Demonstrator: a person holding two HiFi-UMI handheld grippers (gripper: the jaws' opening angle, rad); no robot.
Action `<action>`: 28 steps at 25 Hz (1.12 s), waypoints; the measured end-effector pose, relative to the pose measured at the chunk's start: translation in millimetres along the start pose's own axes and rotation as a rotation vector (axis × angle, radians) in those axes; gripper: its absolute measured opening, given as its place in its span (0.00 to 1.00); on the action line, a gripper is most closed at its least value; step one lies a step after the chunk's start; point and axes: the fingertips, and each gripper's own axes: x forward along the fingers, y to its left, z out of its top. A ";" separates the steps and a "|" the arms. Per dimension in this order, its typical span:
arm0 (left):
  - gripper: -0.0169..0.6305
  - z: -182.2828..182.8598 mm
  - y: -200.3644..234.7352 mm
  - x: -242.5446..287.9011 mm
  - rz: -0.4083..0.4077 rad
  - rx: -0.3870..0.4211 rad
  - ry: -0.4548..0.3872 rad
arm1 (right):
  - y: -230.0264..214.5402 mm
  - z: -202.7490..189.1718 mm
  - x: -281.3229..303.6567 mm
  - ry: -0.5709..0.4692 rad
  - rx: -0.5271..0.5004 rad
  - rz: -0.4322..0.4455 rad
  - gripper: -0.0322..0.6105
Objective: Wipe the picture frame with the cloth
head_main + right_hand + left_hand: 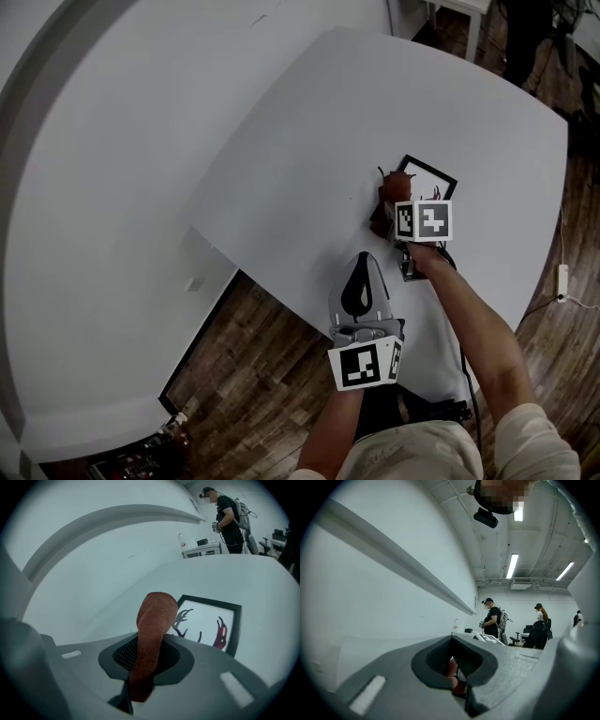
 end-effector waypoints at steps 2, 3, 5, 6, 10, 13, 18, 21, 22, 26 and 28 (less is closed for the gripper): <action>0.03 2.3 6.3 1.5 0.016 -0.020 -0.012 | 9.1 -3.8 10.8 0.014 -0.021 0.001 0.20; 0.03 3.5 8.4 2.1 0.019 -0.024 -0.016 | 12.0 -5.2 15.3 0.020 -0.024 0.001 0.20; 0.03 3.6 11.9 2.2 0.017 -0.016 -0.011 | 15.1 -7.5 22.7 0.028 -0.018 -0.001 0.20; 0.03 2.2 13.6 1.9 0.014 -0.005 -0.003 | 15.7 -8.5 25.7 0.031 -0.014 -0.004 0.20; 0.03 1.9 18.1 5.1 0.017 -0.016 -0.006 | 15.8 -10.8 31.5 0.039 -0.012 -0.014 0.20; 0.03 -3.0 15.8 6.2 0.001 0.007 0.014 | 10.0 -12.4 24.6 0.042 -0.024 -0.027 0.20; 0.03 -2.2 6.0 12.5 -0.014 -0.013 0.006 | -16.4 -21.2 1.4 0.040 0.000 -0.063 0.20; 0.03 -0.6 0.8 16.0 -0.019 -0.031 -0.002 | -33.3 -28.1 -14.4 0.033 0.020 -0.085 0.20; 0.03 -0.6 -1.4 16.3 -0.023 -0.033 -0.003 | -38.8 -31.5 -20.0 0.031 0.030 -0.090 0.20; 0.03 -1.4 -15.1 13.7 -0.039 -0.030 -0.005 | -61.6 -46.9 -44.0 0.021 0.065 -0.109 0.20; 0.03 -1.8 -21.9 12.2 -0.043 -0.027 -0.005 | -69.2 -51.5 -51.6 0.020 0.068 -0.115 0.20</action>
